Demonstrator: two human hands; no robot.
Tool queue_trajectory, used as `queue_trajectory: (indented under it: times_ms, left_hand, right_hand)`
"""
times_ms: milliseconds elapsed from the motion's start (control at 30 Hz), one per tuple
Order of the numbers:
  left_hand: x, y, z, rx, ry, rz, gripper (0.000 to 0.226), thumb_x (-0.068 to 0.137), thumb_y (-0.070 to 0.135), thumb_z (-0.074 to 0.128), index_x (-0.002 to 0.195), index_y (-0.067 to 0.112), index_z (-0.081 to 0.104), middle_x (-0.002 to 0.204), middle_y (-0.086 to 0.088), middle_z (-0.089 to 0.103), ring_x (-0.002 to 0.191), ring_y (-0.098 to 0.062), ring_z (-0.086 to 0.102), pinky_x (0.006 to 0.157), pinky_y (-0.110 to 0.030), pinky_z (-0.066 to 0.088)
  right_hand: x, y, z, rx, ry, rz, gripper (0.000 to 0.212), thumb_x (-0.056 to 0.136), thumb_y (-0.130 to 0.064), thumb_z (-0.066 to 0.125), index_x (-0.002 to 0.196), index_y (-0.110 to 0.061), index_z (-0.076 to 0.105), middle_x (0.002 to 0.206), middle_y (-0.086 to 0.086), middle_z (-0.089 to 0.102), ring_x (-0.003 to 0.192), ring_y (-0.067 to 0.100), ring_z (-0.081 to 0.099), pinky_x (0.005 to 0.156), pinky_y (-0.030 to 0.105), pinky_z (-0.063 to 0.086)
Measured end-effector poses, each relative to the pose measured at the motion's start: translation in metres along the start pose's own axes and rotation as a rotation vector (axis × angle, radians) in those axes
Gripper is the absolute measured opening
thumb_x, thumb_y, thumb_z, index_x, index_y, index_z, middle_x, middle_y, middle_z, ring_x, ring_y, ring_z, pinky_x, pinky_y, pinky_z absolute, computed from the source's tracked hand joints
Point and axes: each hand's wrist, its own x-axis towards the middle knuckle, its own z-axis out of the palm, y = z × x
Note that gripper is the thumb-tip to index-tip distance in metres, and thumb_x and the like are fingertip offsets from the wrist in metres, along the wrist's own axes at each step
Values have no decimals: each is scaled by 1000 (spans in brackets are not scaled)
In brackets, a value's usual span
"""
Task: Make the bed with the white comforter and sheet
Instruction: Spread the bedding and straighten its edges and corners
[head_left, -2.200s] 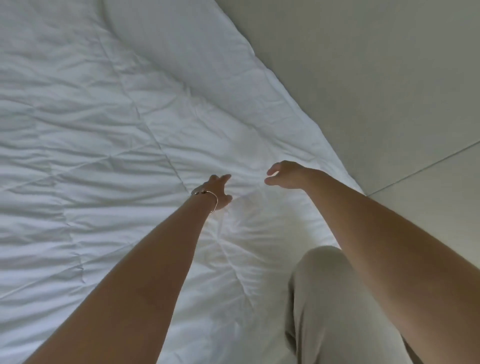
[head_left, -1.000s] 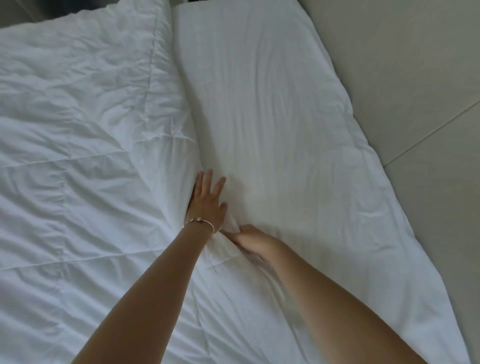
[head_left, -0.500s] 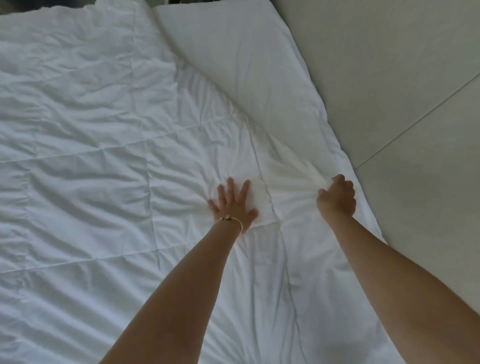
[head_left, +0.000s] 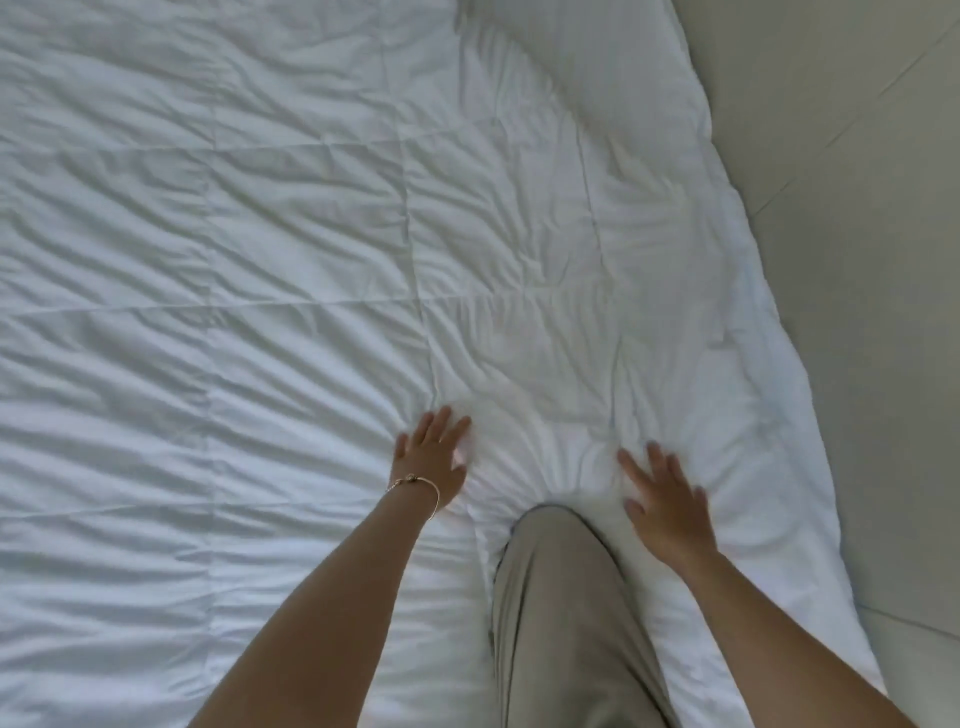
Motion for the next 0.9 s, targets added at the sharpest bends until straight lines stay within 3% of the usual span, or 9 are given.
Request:
queue_trajectory:
  times_ms: [133,233,333,500,733,900]
  left_hand:
    - [-100,-37,86,73,-88,-51,105,80,63,59,142,50,-25,148,7,-43,141,-20,-33,111,-64,-6]
    - [-133,-35,126,95,-70,-69,121,66,79,59,136,48,-35,144,1,-49,136,-27,-40,109,-67,-11]
    - [-142,-23,144,110,-39,-65,132,55,88,57,133,46,-41,142,-2,-51,134,-34,-41,106,-70,-9]
    - [-171,6,177,152,-66,30,133,55,90,53,136,42,-40,142,-6,-52,131,-40,-44,106,-71,-12]
    - [-218,59,229,241,-171,137,132,55,85,60,136,48,-38,140,-6,-53,127,-43,-46,103,-72,-13]
    - [-248,107,272,321,-148,257,126,57,83,59,136,51,-35,143,-1,-51,128,-42,-46,101,-73,-14]
  right_hand:
    - [-74,33,49,-99,-196,119,73,96,-61,36,146,-52,-17,160,-8,-24,150,21,-8,115,56,21]
    - [-83,28,52,-68,-255,167,88,84,-78,39,145,-52,-19,158,-7,-28,149,27,-13,116,57,14]
    - [-95,15,58,-133,-263,104,91,81,-81,37,146,-50,-18,159,-6,-28,148,32,-15,119,54,10]
    - [-151,20,67,-361,-358,-183,85,86,-70,50,147,-55,-8,157,-9,-31,148,25,-19,119,46,17]
    - [-244,45,138,-249,-350,-161,97,86,-66,54,140,-57,-26,150,-9,-44,144,20,-29,118,54,-1]
    - [-298,100,175,-317,-283,-222,120,70,-75,64,138,-54,-33,147,-10,-48,139,24,-39,114,61,-14]
